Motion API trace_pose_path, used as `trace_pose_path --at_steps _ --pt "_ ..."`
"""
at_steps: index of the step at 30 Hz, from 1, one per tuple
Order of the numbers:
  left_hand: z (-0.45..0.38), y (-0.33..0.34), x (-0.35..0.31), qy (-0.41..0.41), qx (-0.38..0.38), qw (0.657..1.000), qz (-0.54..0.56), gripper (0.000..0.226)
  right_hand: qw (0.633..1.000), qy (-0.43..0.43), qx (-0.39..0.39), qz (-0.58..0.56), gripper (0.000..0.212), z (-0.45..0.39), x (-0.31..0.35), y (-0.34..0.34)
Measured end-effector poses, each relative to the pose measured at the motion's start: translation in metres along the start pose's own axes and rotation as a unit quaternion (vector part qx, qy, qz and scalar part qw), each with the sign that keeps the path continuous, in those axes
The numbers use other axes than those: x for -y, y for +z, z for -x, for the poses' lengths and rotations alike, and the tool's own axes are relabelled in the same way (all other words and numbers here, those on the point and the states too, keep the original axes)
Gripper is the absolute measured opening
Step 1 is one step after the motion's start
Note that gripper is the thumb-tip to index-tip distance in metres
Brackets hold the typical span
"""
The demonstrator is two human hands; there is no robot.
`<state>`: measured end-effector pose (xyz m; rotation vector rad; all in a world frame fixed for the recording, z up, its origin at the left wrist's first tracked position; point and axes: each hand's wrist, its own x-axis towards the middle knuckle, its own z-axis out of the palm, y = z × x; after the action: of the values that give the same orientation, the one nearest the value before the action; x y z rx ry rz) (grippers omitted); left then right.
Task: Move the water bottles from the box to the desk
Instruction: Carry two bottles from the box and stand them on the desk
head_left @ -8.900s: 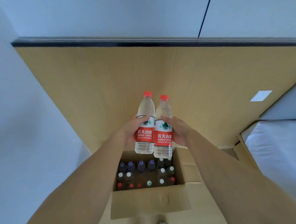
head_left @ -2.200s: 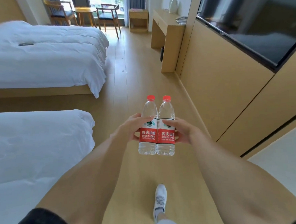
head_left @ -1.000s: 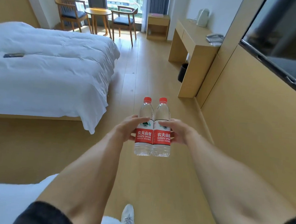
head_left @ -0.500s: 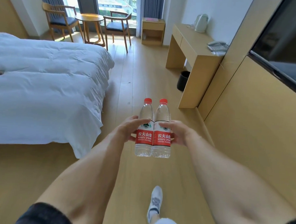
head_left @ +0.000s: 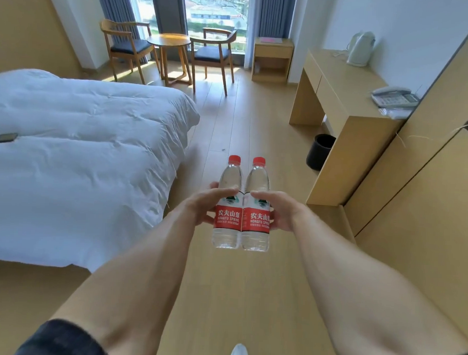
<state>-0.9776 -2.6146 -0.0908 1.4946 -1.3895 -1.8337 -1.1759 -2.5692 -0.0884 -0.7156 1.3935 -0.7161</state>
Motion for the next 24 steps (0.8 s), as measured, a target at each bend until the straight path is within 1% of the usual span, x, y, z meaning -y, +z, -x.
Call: trace_pose_path --at_steps 5,7,12,16,18,24 --pt "-0.064 0.007 -0.041 0.002 0.004 1.0 -0.007 0.064 1.0 -0.005 -0.001 0.0 0.04 -0.045 0.038 -0.04" --pt "-0.092 0.009 -0.056 0.004 0.004 1.0 -0.01 0.064 1.0 -0.008 -0.013 -0.005 0.04 -0.064 0.053 -0.055" --pt "-0.16 0.009 -0.083 -0.006 0.018 1.0 -0.011 0.061 0.999 -0.009 -0.046 -0.009 0.029 -0.112 0.086 -0.082" --pt "-0.226 0.002 -0.108 -0.009 0.027 1.0 -0.014 0.063 0.997 -0.01 -0.072 -0.008 0.035 -0.163 0.118 -0.104" --pt "-0.26 -0.004 -0.124 -0.006 0.033 0.999 -0.014 0.063 0.996 -0.01 -0.085 -0.007 0.034 -0.19 0.137 -0.114" --pt "-0.371 -0.03 -0.19 0.003 0.061 0.998 -0.021 0.06 0.991 -0.002 -0.128 -0.024 0.036 -0.28 0.211 -0.144"
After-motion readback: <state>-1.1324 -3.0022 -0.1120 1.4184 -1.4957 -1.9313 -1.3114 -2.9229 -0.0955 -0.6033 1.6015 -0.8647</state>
